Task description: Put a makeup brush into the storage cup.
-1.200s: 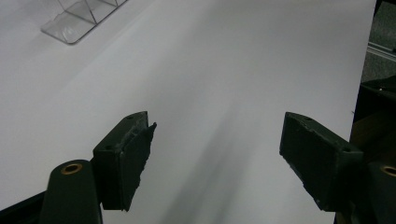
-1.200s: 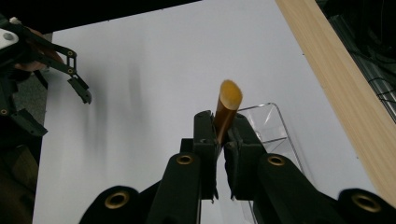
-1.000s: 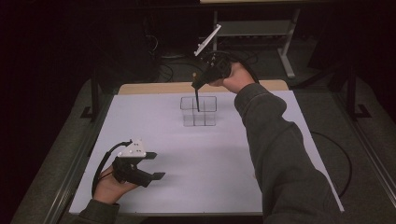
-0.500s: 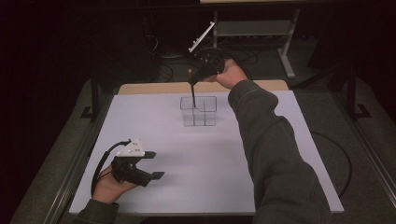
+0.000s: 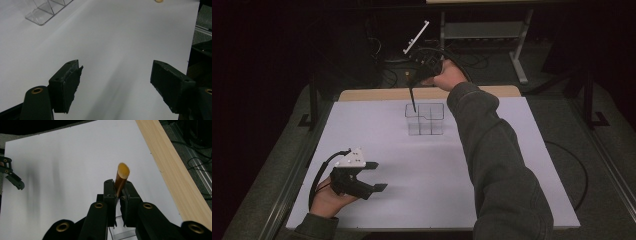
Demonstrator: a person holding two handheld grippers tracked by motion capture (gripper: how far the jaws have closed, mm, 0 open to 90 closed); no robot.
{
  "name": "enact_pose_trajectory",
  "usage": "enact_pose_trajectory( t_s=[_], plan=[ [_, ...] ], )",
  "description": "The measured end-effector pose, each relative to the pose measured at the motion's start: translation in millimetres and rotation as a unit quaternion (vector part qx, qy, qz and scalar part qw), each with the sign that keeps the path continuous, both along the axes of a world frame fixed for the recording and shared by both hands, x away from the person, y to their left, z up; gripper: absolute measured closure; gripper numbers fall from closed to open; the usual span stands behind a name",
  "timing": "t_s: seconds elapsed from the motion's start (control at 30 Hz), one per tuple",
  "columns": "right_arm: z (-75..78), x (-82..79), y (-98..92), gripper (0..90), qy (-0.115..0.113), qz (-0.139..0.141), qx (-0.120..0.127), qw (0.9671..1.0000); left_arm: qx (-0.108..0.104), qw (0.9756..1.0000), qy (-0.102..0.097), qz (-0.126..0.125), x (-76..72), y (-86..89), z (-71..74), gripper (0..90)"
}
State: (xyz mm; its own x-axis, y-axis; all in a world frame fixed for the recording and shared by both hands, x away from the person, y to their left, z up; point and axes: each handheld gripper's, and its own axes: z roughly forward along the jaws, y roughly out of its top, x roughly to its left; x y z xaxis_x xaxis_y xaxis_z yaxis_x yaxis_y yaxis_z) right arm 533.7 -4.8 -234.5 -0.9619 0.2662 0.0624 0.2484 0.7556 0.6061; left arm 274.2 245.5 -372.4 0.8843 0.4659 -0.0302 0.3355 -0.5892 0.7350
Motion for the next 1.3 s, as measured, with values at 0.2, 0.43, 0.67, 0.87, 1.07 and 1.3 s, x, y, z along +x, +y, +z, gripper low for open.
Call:
enact_pose_trajectory(
  t_s=[0.2,0.43,0.67,0.87,1.07,1.3],
  plan=[
    [-1.2,3.1,0.9,82.5,0.001,-0.007,-0.011,0.9999,0.002,1.0,0.0,-0.001,0.1,0.8,0.3,22.8],
    [-6.3,5.7,-4.5,82.5,0.006,-0.017,-0.027,0.9995,0.001,1.0,0.001,-0.001,0.2,0.0,-0.4,22.8],
    [-13.8,6.2,-12.5,82.5,0.006,-0.023,-0.028,0.9993,0.001,1.0,0.002,0.0,-0.2,-1.0,-0.5,22.8],
    [-18.4,4.5,-18.2,82.4,0.011,-0.031,-0.024,0.9992,0.004,1.0,0.002,-0.001,-0.2,-1.5,-0.4,22.7],
    [-25.5,3.2,-23.3,82.4,0.012,-0.036,-0.018,0.9991,0.004,1.0,0.001,-0.003,0.0,-2.5,-1.2,22.6],
    [-32.9,1.9,-27.5,82.4,0.013,-0.041,-0.015,0.9989,0.007,1.0,0.002,-0.004,0.2,-2.8,-1.6,22.6]
  ],
)
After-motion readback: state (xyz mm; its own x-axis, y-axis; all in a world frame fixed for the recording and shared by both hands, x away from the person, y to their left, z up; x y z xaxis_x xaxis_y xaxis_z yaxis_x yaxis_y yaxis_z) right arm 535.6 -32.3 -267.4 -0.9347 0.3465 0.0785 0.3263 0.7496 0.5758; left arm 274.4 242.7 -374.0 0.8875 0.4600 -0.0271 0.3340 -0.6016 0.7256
